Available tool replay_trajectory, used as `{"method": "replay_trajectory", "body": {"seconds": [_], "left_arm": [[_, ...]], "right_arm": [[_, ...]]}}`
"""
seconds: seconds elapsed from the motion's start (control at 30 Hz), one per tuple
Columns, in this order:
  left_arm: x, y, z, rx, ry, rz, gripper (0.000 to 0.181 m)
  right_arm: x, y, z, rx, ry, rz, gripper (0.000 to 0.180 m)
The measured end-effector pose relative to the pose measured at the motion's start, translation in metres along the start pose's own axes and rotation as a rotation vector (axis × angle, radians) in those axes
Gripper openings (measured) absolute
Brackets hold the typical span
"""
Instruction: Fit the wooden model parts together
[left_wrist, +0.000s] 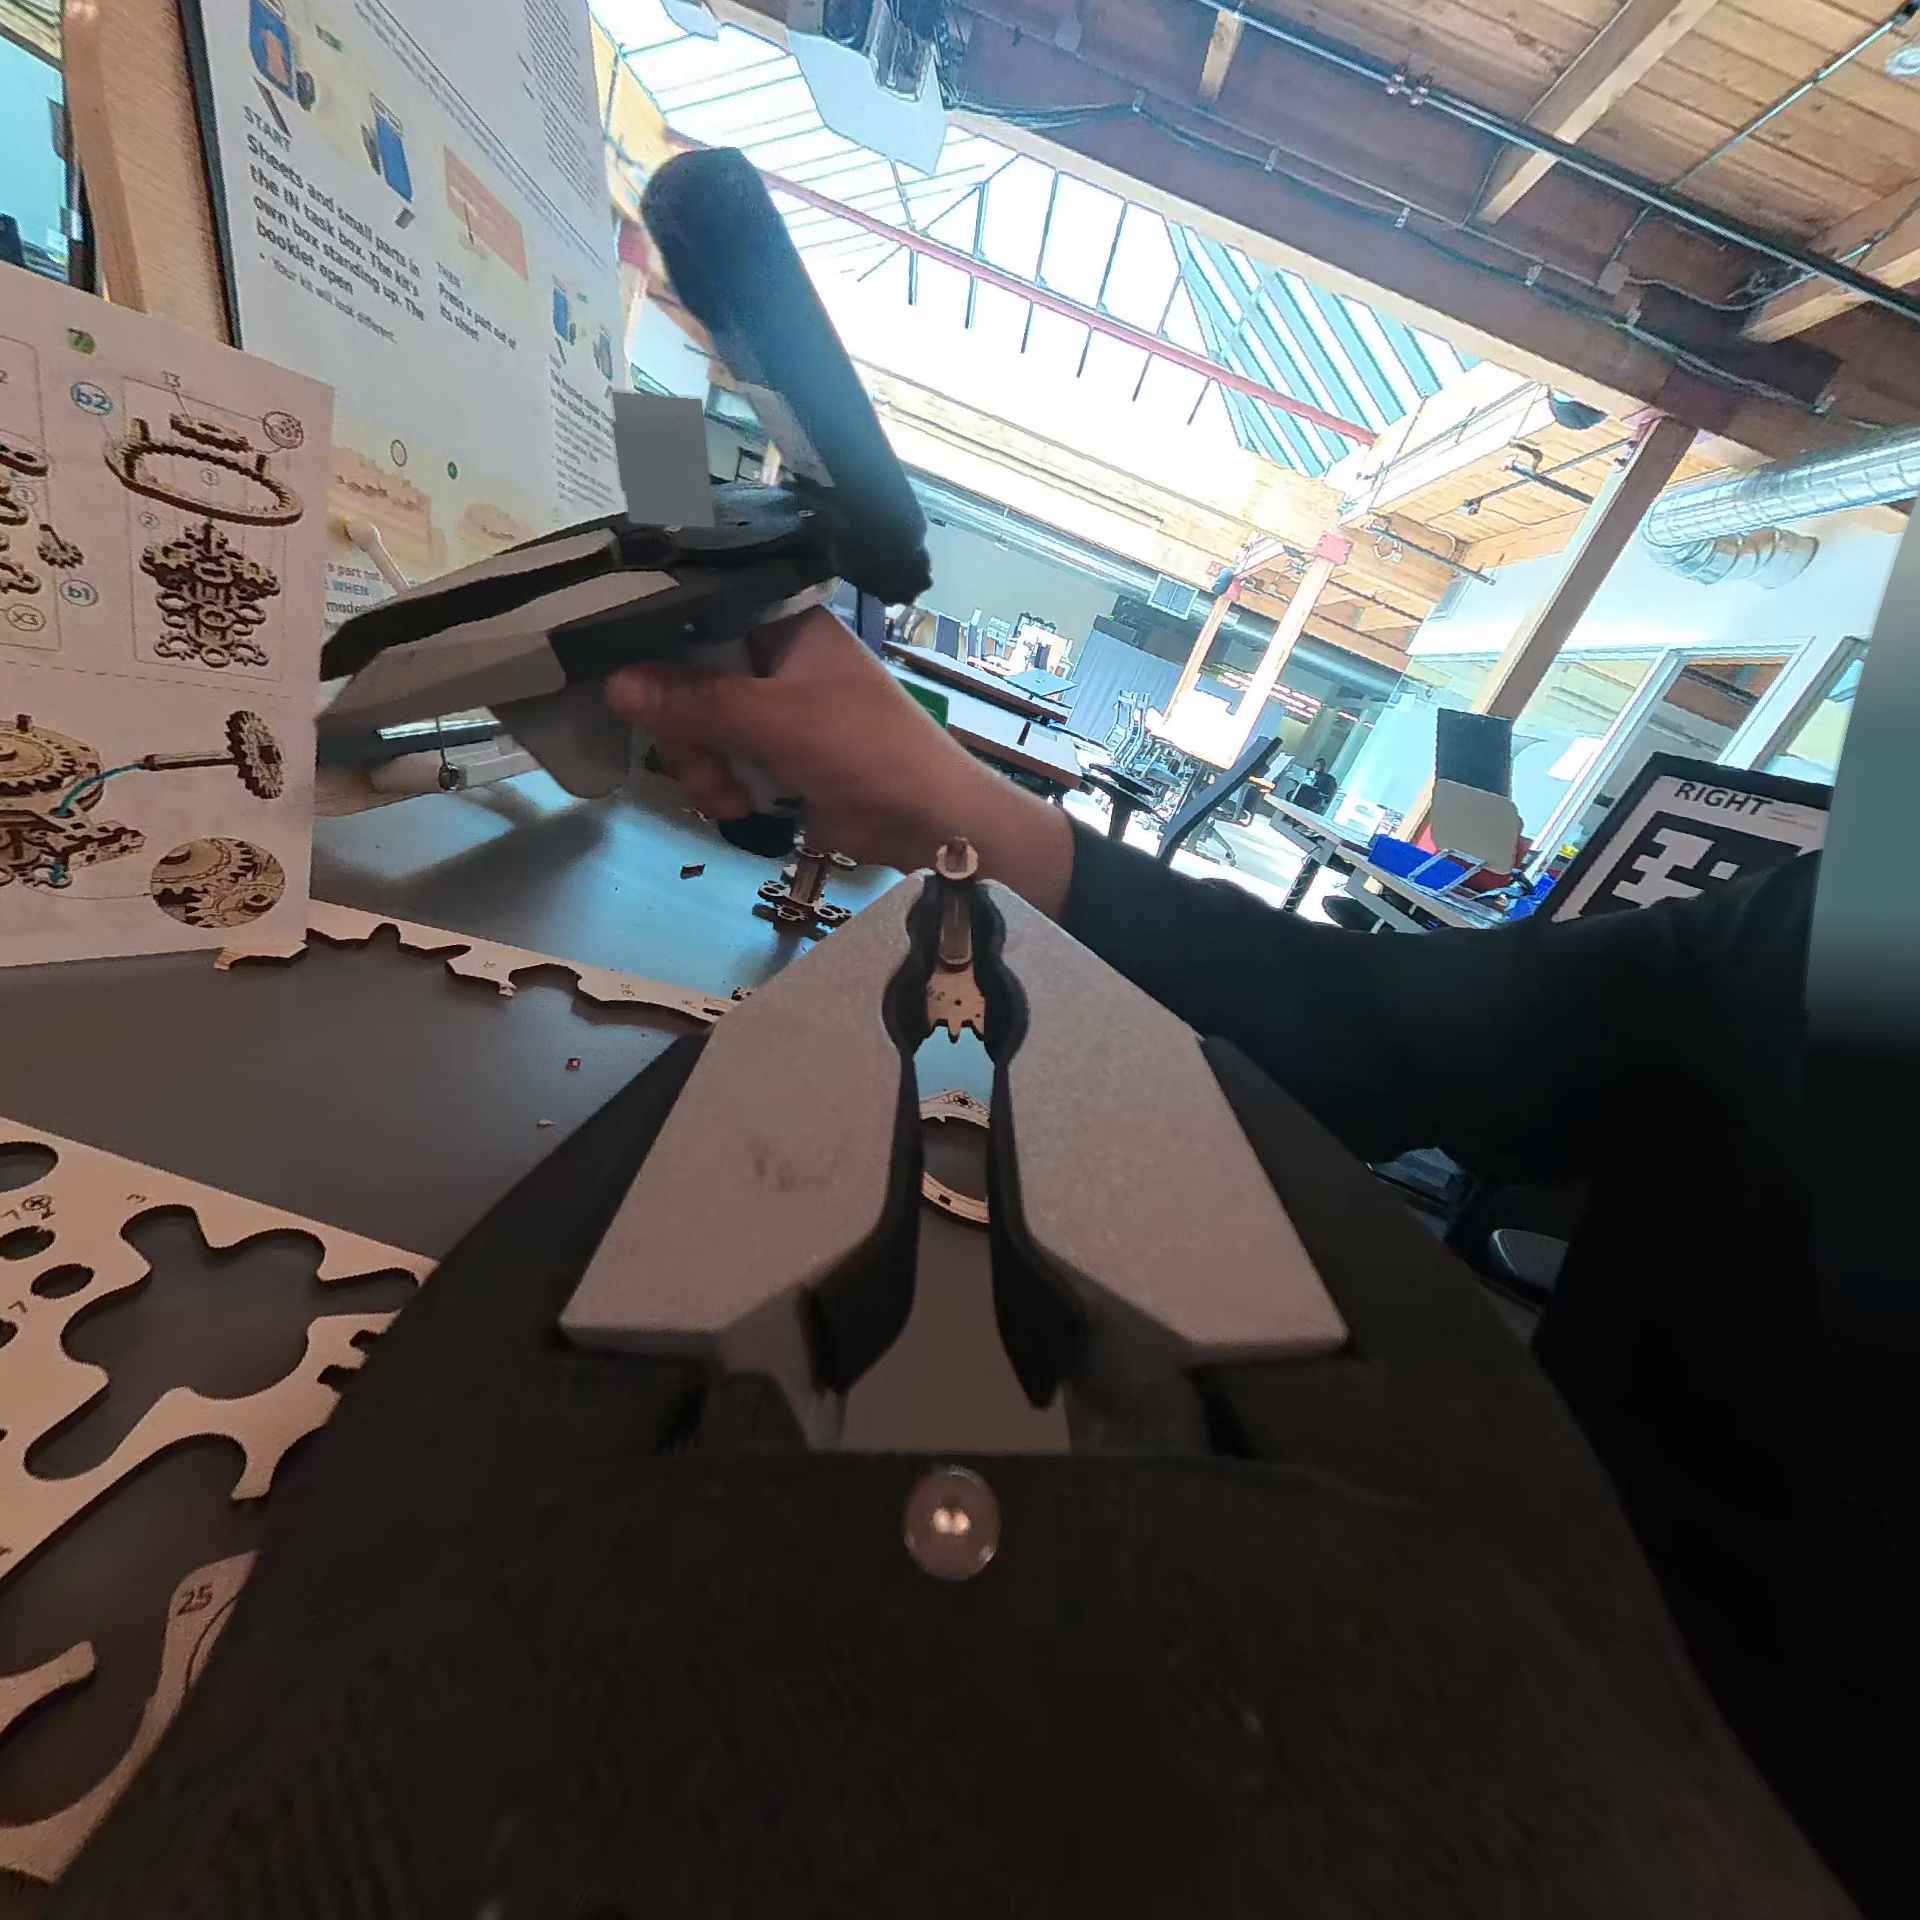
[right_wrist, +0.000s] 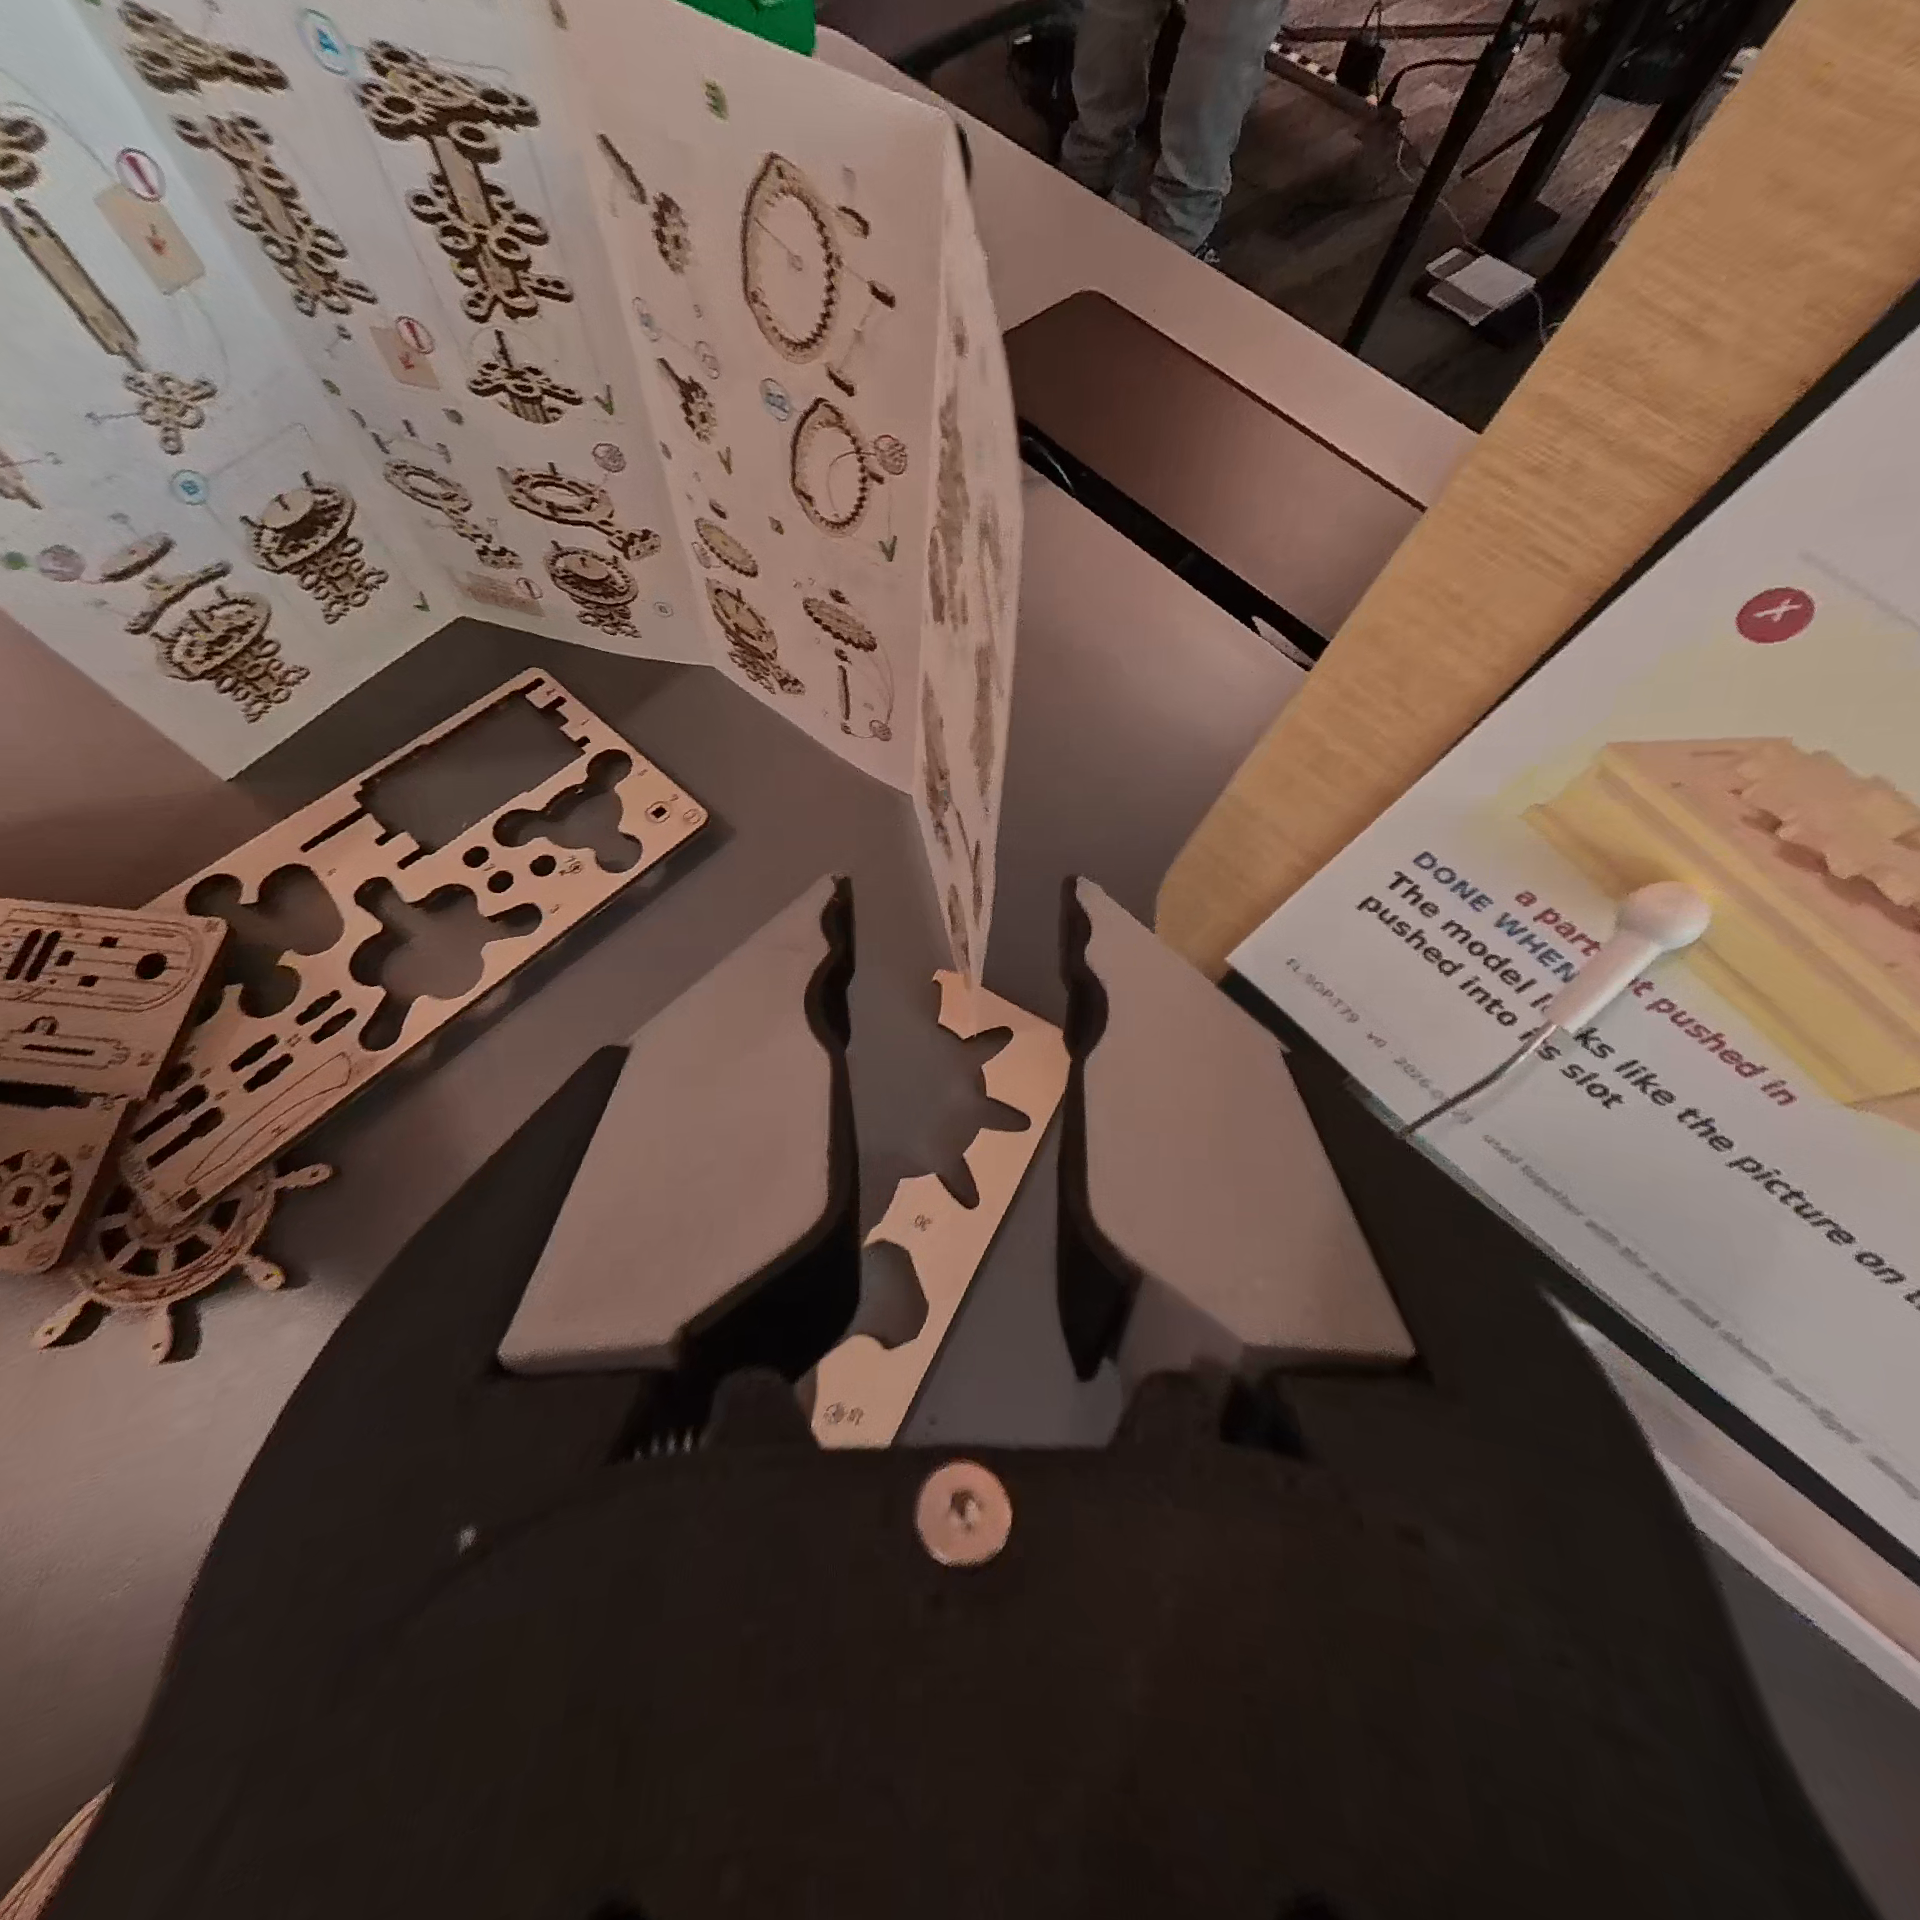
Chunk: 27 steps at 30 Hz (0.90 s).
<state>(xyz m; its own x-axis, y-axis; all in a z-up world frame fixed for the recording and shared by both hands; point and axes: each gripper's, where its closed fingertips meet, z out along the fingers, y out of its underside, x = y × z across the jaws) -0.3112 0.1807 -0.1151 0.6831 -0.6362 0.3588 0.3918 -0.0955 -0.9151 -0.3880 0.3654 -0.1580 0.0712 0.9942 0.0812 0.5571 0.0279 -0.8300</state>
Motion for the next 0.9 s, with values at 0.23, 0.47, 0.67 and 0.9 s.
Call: {"method": "replay_trajectory", "body": {"seconds": [0.23, 0.47, 0.67, 0.9], "left_arm": [[-0.002, 0.003, 0.001, -0.012, -0.001, -0.008, 0.003], [0.001, 0.001, 0.002, -0.013, 0.006, 0.006, 0.003], [0.009, -0.01, 0.0, 0.009, 0.041, 0.049, 0.002], [0.003, -0.018, -0.004, 0.003, 0.02, 0.127, 0.003]], "right_arm": [[-0.023, 0.007, -0.023, 0.004, -0.07, 0.024, 0.04], [-0.05, 0.03, -0.071, 0.063, -0.108, 0.013, 0.042], [-0.055, 0.068, -0.105, 0.067, -0.051, 0.0, 0.044], [-0.049, 0.099, -0.155, 0.237, -0.007, 0.082, 0.044]]}}
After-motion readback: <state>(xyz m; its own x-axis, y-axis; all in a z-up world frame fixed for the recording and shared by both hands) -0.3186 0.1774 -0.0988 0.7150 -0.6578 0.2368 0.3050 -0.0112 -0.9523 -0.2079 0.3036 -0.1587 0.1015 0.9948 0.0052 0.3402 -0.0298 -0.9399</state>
